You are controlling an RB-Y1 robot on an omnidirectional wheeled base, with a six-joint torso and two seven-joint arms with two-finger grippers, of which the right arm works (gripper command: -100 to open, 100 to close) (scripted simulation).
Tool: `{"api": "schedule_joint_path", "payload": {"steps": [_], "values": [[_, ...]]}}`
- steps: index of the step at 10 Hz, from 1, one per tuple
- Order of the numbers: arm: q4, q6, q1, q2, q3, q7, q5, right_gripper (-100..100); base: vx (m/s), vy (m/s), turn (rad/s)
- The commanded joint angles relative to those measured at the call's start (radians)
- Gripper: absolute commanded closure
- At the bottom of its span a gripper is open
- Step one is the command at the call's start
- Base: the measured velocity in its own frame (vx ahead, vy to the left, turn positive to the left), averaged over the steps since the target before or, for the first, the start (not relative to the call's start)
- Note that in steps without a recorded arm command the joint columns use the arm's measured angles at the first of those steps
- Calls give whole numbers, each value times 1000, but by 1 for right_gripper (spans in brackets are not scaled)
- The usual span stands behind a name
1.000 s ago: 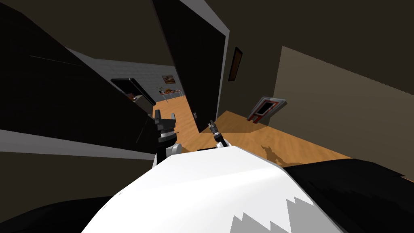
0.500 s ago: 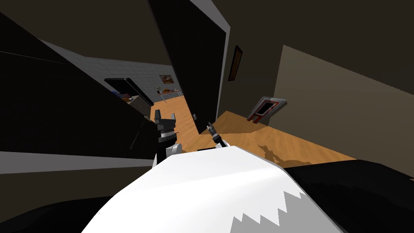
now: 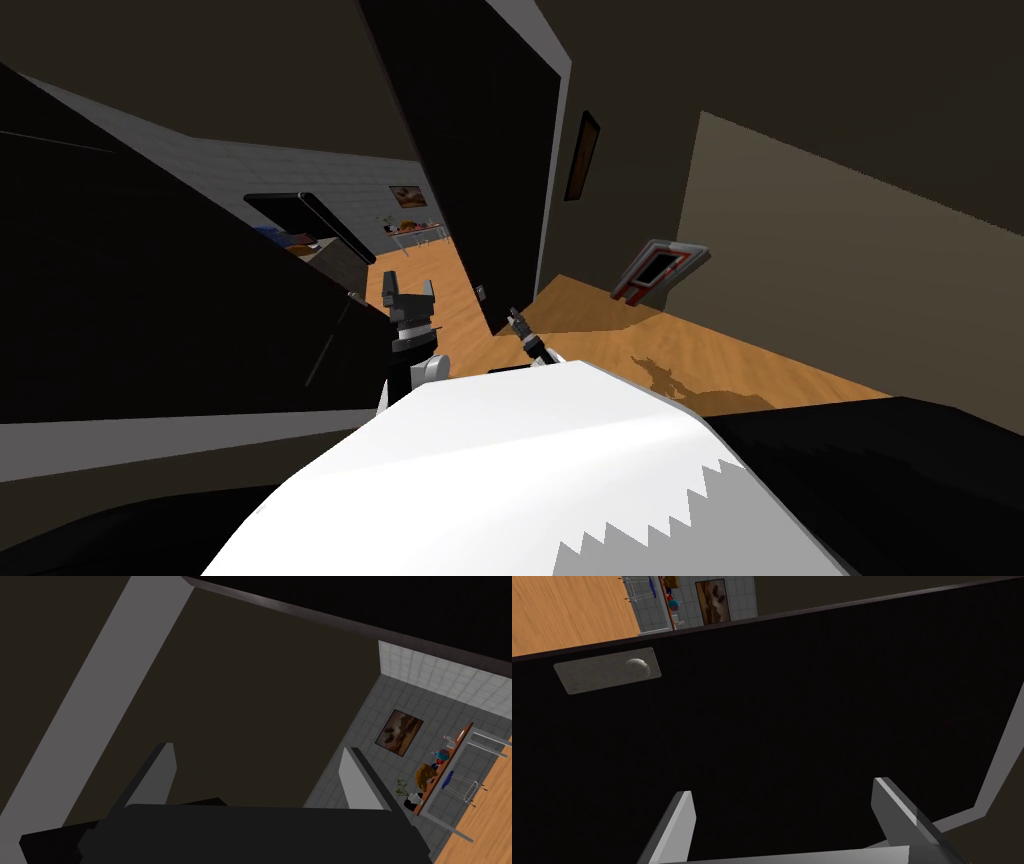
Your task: Push the door open
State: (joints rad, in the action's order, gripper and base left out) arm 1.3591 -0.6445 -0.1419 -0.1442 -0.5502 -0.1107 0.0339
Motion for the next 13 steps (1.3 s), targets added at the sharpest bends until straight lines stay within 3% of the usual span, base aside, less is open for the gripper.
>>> {"api": "schedule_joint_path", "payload": {"steps": [1,5,13], "values": [[-42,-16,13,-2,-18,-1,-1,-100,92,27,-35],[-156,-43,55,-10,-78,-3,-5,-100,124,39,-49],[-299,-77,107,-19,-153,-5,-11,-100,115,33,-32]]}}
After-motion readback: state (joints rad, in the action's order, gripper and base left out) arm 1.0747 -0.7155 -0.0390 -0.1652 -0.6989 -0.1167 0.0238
